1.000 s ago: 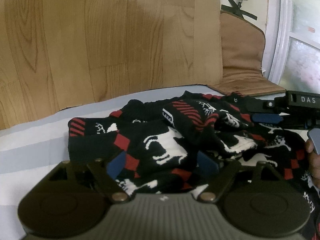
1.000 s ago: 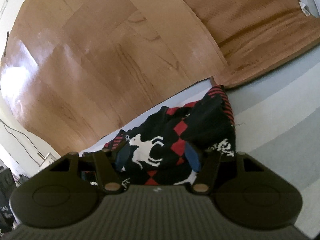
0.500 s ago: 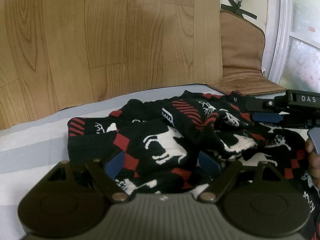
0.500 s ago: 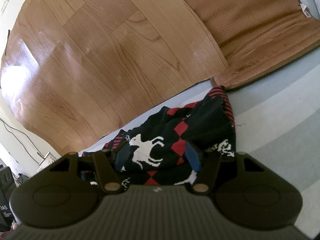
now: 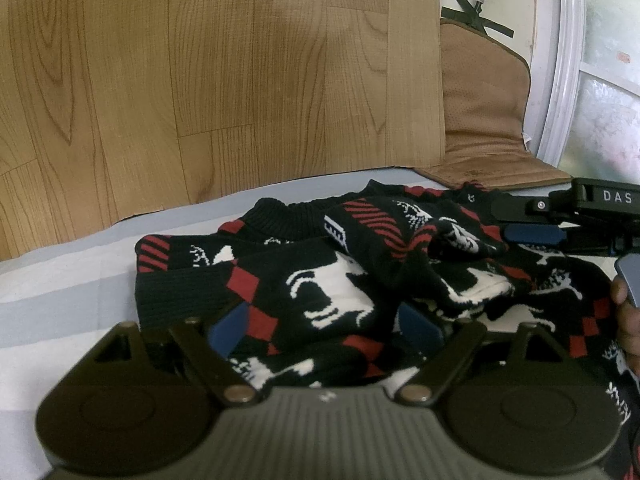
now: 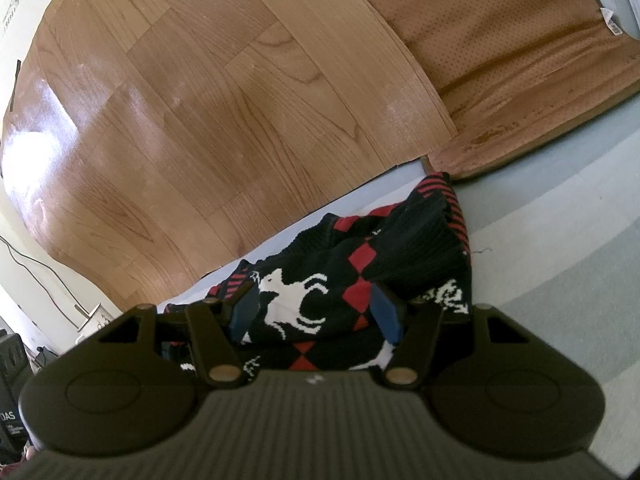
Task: Fold small clothes
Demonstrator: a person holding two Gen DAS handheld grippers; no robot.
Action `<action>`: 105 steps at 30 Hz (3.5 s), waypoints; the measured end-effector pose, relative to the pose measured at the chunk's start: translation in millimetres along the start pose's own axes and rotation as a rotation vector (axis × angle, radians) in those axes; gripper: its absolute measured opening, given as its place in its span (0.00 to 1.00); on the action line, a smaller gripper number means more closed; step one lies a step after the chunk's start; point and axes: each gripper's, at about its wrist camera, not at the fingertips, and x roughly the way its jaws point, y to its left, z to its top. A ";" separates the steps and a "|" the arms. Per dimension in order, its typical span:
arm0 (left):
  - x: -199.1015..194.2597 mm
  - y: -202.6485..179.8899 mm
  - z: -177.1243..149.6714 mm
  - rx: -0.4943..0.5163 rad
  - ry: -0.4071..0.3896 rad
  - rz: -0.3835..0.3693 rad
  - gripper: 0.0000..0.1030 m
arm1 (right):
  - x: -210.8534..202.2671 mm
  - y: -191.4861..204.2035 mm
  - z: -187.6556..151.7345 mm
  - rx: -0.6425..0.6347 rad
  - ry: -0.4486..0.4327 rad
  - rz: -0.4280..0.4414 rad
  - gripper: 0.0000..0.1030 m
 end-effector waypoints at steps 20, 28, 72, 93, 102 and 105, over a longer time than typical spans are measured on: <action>-0.9 0.9 -1.0 -0.003 -0.019 0.013 0.88 | 0.0 0.0 -0.8 -0.001 -0.004 0.001 0.62; -3.4 4.2 -0.1 -0.007 -0.022 0.027 0.89 | 2.7 -1.8 0.6 0.006 -0.005 0.008 0.62; -111.4 12.5 -74.1 -0.348 0.016 0.247 0.72 | -92.0 -16.4 -47.1 -0.356 0.097 -0.163 0.10; -218.3 -24.9 -163.4 -0.392 0.084 0.033 0.69 | -173.2 -23.6 -72.7 -0.207 0.051 -0.095 0.50; -252.9 -47.6 -174.4 -0.370 0.117 0.074 0.07 | -202.6 -27.9 -86.0 -0.213 0.038 -0.085 0.50; -277.2 -55.4 -178.3 -0.340 0.091 0.101 0.06 | -223.2 -28.0 -90.7 -0.229 0.038 -0.077 0.50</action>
